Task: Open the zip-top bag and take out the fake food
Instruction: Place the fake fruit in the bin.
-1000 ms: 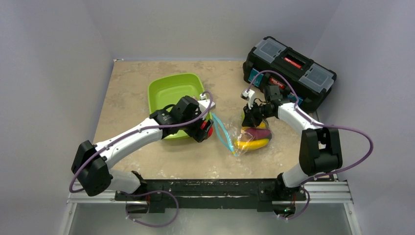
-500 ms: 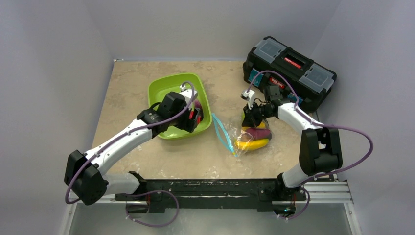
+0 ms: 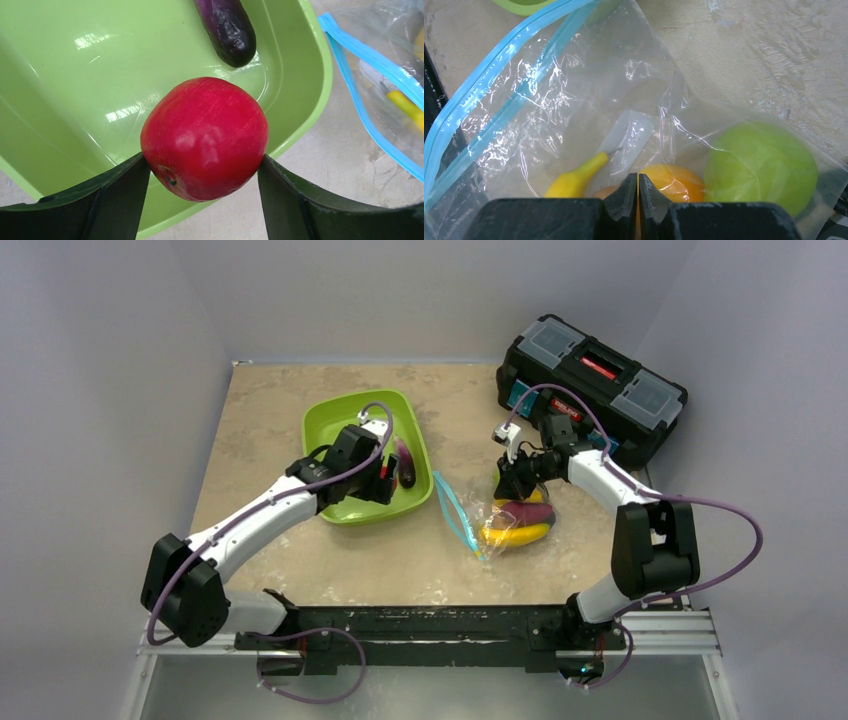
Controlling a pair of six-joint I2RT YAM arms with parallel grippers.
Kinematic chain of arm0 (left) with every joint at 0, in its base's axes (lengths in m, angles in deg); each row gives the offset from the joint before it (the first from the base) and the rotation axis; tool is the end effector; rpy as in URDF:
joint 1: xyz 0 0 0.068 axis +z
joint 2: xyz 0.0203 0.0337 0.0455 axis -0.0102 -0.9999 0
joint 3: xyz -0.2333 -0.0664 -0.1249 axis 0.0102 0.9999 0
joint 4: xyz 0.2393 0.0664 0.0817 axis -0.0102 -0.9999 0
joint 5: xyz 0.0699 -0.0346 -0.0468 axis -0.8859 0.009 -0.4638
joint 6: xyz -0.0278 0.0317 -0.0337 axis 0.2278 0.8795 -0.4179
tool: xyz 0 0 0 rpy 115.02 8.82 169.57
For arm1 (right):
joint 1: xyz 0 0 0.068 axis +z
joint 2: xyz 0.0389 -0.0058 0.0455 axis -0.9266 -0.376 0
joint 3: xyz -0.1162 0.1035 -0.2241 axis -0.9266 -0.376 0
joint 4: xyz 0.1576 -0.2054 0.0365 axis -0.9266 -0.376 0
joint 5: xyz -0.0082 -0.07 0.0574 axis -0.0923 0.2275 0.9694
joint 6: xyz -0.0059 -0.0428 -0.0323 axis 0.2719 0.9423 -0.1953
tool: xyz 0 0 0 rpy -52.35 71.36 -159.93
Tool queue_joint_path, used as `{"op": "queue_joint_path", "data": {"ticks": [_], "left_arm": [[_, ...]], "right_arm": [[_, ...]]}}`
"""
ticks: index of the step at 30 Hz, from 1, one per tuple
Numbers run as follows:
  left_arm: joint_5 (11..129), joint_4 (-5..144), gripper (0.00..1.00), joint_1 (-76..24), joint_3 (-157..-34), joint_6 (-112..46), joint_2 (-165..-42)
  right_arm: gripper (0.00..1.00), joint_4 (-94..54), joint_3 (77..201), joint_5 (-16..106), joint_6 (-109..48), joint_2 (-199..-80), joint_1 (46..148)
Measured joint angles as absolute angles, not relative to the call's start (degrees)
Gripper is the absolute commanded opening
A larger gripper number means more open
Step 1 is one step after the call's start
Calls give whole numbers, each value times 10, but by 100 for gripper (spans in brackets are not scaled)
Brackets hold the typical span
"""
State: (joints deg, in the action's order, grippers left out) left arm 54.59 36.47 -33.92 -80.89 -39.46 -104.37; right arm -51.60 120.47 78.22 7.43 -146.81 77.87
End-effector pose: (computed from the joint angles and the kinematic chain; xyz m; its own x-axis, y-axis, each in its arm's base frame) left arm 0.2328 -0.1544 0.2667 -0.7498 0.1339 -0.6480 0.2704 0.9558 -0.1154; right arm 0.2901 0.0746 0.2090 -0.5411 -0.4916 -0.6823 -0.8126 0.5144 0.2739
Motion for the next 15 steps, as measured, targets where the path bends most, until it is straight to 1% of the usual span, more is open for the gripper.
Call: {"op": "queue_joint_path", "data": {"ticks": [5,9,15], "left_arm": [[540,364,0,-332,-816,-403,-1070],[540,365,15,-324,-829,-410,-1093],[543,366,33,-320,-845,-416,-1122]], "right_arm": [[6,-516,1204,786,74,-1467,778],[6,-517,1203,787,74,-1463,778],[6,-517,1202,787,74,-1458,777]]}}
